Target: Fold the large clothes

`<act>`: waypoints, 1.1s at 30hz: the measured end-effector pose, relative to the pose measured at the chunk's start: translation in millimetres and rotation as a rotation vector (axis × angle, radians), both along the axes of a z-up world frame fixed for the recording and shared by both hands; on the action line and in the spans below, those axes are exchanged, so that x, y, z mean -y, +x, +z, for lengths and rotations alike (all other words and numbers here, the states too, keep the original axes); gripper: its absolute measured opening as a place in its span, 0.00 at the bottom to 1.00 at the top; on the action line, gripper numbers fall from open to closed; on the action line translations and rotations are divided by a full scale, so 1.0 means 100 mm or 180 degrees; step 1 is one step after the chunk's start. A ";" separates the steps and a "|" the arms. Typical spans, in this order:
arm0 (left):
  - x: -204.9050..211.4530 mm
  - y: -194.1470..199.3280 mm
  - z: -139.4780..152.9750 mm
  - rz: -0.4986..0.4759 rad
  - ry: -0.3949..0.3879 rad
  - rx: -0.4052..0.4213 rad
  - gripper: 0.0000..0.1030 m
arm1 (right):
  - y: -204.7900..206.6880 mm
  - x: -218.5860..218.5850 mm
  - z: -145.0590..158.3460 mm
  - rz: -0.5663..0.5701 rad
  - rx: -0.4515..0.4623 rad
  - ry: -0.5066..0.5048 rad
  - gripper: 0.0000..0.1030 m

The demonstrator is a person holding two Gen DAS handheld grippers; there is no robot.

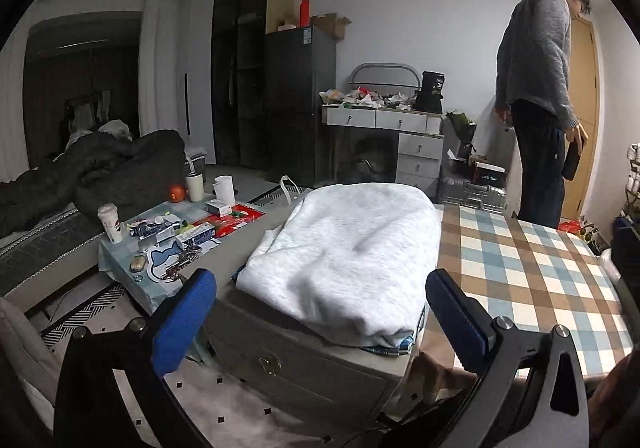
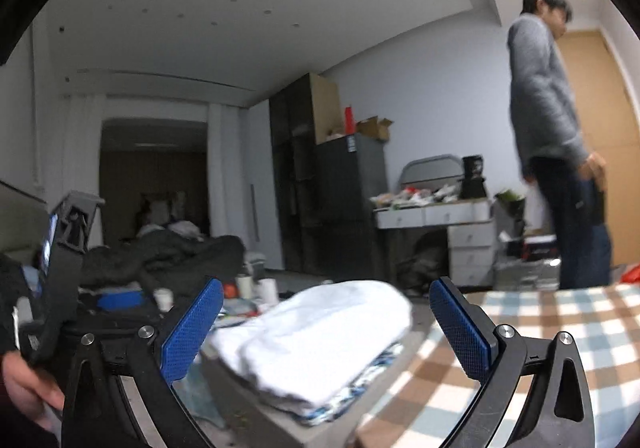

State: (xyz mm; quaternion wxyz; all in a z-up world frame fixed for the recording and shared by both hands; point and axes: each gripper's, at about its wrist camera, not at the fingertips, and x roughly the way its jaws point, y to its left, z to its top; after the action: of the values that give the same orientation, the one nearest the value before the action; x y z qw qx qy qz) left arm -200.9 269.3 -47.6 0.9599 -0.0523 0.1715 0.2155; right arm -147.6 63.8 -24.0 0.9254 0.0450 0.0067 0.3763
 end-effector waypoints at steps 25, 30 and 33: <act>0.26 -0.13 0.00 -0.0061 0.0144 0.0046 0.99 | 0.03 -0.02 -0.15 -0.0082 -0.0314 0.0035 1.00; 0.29 -0.08 -0.03 -0.0101 0.0108 -0.0038 0.99 | 0.06 0.02 -0.19 -0.0126 -0.0358 0.0048 1.00; 0.30 -0.07 -0.03 -0.0095 0.0088 -0.0055 0.99 | 0.10 0.04 -0.21 -0.0136 -0.0442 0.0054 1.00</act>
State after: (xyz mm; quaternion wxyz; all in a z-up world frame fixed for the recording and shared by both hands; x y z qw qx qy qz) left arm -208.3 239.3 -50.4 0.9621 -0.0346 0.1776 0.2040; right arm -137.2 60.2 -45.1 0.9301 0.0791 0.0667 0.3524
